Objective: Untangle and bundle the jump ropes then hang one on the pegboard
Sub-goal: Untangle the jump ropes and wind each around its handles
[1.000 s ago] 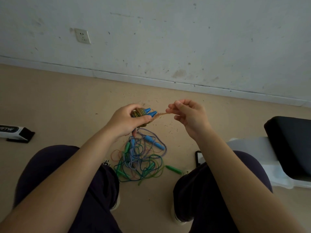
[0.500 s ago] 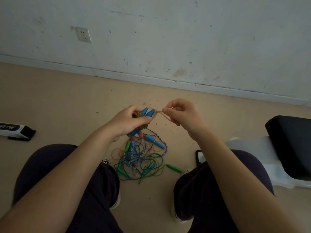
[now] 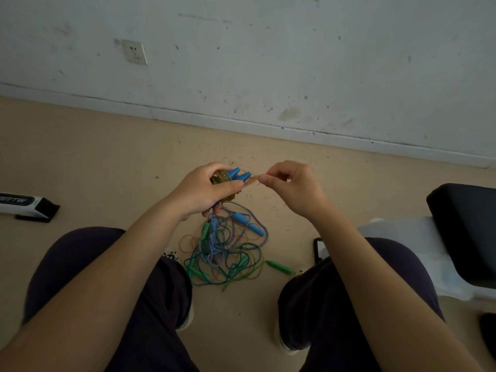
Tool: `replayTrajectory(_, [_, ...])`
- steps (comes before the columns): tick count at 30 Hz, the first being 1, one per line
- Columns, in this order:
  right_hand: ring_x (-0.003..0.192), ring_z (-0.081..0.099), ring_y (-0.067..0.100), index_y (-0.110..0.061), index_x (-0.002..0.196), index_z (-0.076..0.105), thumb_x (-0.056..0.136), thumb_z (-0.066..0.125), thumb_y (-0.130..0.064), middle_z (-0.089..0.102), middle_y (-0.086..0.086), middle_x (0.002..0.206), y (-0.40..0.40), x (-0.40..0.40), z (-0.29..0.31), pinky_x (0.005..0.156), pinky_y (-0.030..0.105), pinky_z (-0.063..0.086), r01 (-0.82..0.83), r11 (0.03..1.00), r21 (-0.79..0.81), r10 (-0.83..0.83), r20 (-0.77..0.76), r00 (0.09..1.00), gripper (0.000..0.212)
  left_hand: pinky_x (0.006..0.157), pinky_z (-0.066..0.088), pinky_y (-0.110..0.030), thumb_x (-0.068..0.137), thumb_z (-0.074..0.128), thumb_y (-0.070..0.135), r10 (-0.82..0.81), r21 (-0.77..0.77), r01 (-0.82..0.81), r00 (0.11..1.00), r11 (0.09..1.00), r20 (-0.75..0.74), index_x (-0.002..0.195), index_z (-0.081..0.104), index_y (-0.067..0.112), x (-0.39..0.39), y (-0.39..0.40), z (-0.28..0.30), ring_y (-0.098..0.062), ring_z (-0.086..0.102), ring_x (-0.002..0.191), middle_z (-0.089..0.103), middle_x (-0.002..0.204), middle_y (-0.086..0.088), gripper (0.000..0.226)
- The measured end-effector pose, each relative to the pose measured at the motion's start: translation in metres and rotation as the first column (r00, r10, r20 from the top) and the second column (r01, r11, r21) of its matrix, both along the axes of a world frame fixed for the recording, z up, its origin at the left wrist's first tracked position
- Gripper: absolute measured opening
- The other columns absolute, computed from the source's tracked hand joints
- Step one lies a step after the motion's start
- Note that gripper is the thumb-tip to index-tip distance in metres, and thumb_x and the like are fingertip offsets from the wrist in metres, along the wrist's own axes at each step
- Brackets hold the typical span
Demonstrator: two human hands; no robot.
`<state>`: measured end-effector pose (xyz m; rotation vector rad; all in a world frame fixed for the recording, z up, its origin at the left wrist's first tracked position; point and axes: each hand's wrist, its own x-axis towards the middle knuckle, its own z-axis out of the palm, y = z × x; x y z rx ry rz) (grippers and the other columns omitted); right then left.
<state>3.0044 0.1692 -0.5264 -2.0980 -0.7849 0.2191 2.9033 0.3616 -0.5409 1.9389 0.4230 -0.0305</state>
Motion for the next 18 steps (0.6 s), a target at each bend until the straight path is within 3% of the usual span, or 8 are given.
replayTrajectory(2, [0.07, 0.049, 0.007, -0.016, 0.083, 0.074, 0.087, 0.072, -0.029, 0.057, 0.001, 0.078, -0.001, -0.001, 0.0, 0.064, 0.014, 0.039, 0.044, 0.999, 0.031, -0.047, 0.112, 0.993, 0.014, 0.038, 0.044, -0.024, 0.088, 0.071, 0.045, 0.003, -0.017, -0.003, 1.0, 1.0, 0.0, 0.123, 0.053, 0.036, 0.001, 0.0, 0.001, -0.011, 0.062, 0.049, 0.073, 0.091, -0.005, 0.04])
replayTrajectory(4, [0.074, 0.048, 0.003, -0.021, 0.084, 0.073, 0.087, 0.072, -0.028, 0.055, -0.002, 0.084, -0.001, 0.001, 0.0, 0.067, 0.01, 0.036, 0.094, 0.993, 0.069, -0.102, 0.117, 0.988, 0.007, 0.038, 0.043, -0.025, 0.089, 0.071, 0.044, -0.029, -0.045, 0.03, 0.999, 0.999, 0.019, 0.122, 0.056, 0.032, 0.001, 0.001, 0.005, -0.013, 0.062, 0.05, 0.073, 0.09, -0.005, 0.039])
replayTrajectory(7, [0.076, 0.049, 0.002, -0.034, 0.077, 0.068, 0.086, 0.074, -0.026, 0.055, -0.005, 0.084, -0.002, 0.006, 0.001, 0.072, 0.018, 0.039, 0.191, 0.969, 0.16, -0.186, -0.046, 0.982, 0.013, 0.037, 0.041, -0.025, 0.084, 0.073, 0.046, -0.151, -0.15, 0.157, 0.987, 0.976, 0.054, 0.108, 0.063, 0.033, 0.0, 0.003, 0.01, -0.017, 0.062, 0.052, 0.074, 0.088, -0.008, 0.029])
replayTrajectory(9, [0.076, 0.05, 0.003, -0.032, 0.077, 0.07, 0.085, 0.076, -0.026, 0.057, 0.0, 0.086, -0.002, 0.005, 0.001, 0.074, 0.02, 0.04, 0.215, 0.956, 0.199, -0.19, -0.138, 0.972, 0.012, 0.037, 0.041, -0.024, 0.081, 0.074, 0.046, -0.175, -0.205, 0.182, 0.983, 0.962, 0.048, 0.108, 0.064, 0.032, -0.001, 0.004, 0.013, -0.018, 0.062, 0.051, 0.074, 0.088, -0.01, 0.032])
replayTrajectory(13, [0.082, 0.052, 0.004, -0.031, 0.077, 0.072, 0.084, 0.076, -0.029, 0.055, -0.006, 0.087, -0.001, 0.005, 0.0, 0.074, 0.019, 0.041, 0.216, 0.954, 0.21, -0.19, -0.139, 0.972, 0.008, 0.04, 0.046, -0.027, 0.09, 0.071, 0.038, -0.07, -0.124, 0.068, 0.998, 0.99, -0.007, 0.13, 0.053, 0.024, -0.001, 0.006, 0.011, -0.019, 0.067, 0.054, 0.073, 0.095, -0.008, 0.046])
replayTrajectory(18, [0.109, 0.049, 0.012, -0.033, 0.076, 0.071, 0.081, 0.079, -0.034, 0.052, -0.004, 0.105, 0.014, 0.022, 0.005, 0.09, 0.023, 0.038, 0.266, 0.95, 0.165, -0.257, -0.073, 0.964, 0.008, 0.046, 0.053, -0.027, 0.088, 0.072, 0.041, 0.019, -0.061, -0.017, 1.0, 0.998, 0.024, 0.111, 0.057, 0.018, 0.014, 0.019, 0.012, -0.021, 0.074, 0.063, 0.069, 0.1, -0.006, 0.036])
